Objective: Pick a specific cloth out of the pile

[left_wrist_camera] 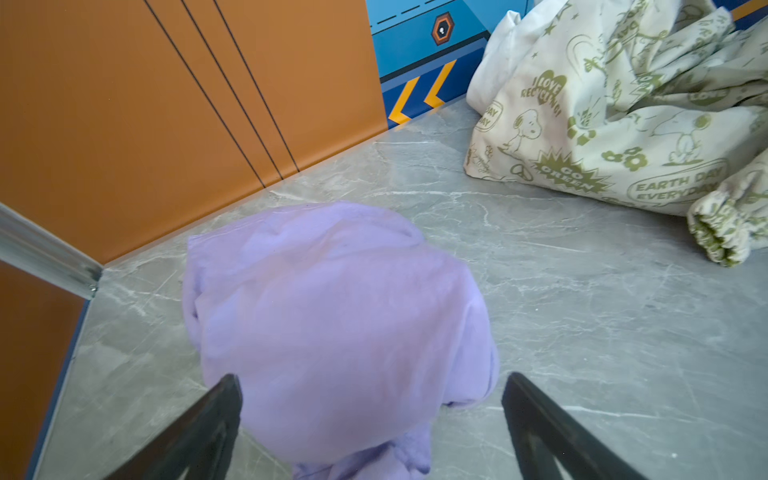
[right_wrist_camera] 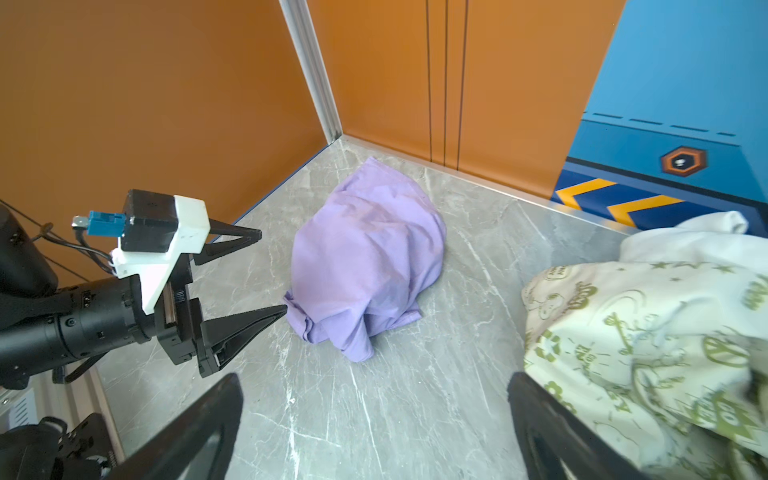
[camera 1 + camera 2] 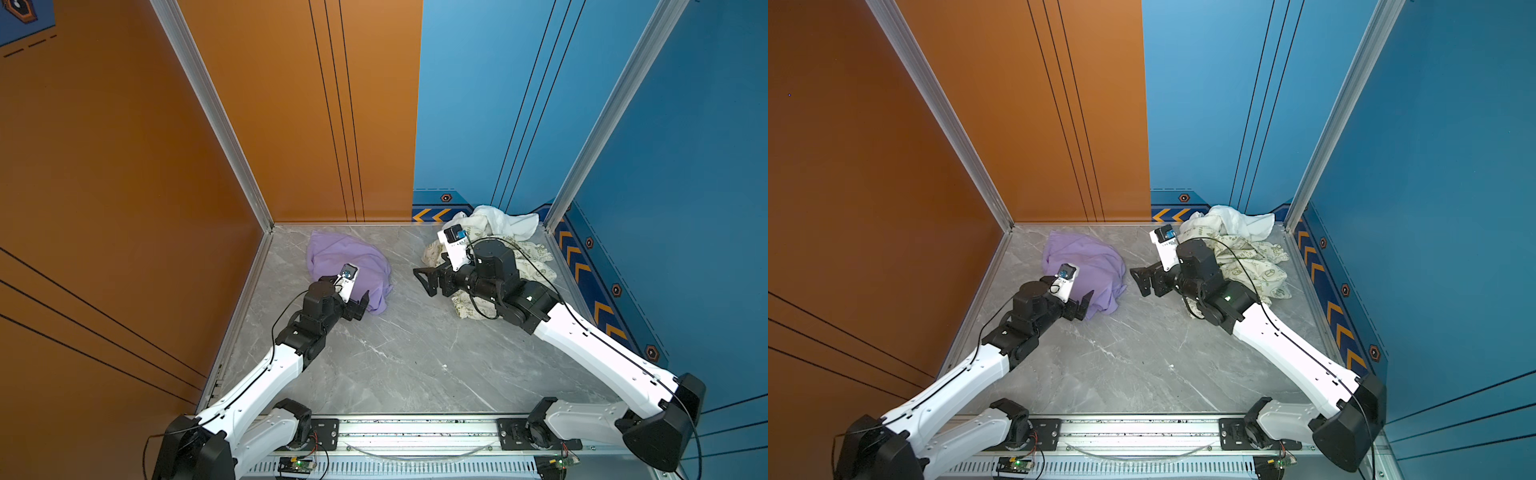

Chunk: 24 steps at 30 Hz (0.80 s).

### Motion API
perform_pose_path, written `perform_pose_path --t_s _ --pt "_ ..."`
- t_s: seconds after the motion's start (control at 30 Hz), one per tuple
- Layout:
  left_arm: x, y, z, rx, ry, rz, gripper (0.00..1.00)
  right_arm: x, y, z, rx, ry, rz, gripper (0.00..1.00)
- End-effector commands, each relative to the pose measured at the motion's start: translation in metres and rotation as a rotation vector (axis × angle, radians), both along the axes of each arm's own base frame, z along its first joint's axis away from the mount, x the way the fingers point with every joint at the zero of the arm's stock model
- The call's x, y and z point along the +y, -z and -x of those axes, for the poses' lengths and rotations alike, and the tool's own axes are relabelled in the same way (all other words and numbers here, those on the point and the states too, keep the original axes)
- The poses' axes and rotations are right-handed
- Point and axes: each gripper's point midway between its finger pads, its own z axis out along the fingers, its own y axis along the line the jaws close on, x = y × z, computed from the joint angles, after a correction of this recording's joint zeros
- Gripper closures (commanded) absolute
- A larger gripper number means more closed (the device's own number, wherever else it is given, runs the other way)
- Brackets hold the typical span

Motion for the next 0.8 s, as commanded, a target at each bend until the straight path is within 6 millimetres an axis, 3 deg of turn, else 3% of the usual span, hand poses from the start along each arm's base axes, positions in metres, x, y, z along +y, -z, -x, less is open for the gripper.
perform_pose_path --t_s 0.0,0.2,0.43,0.77 --pt "-0.025 0.003 -0.004 0.086 0.07 -0.009 0.01 -0.025 -0.01 -0.004 -0.055 0.073 -0.012 0.0" --pt "-0.055 0.028 -0.024 0.192 0.104 -0.144 0.04 -0.053 -0.005 -0.003 -0.043 0.136 -0.042 0.0" --pt "-0.057 0.059 -0.052 0.336 0.026 -0.255 0.12 -0.073 0.0 -0.003 -0.026 0.174 -0.067 0.0" --pt "-0.043 0.095 -0.073 0.424 -0.045 -0.338 0.67 -0.084 0.012 -0.008 0.007 0.205 -0.086 0.0"
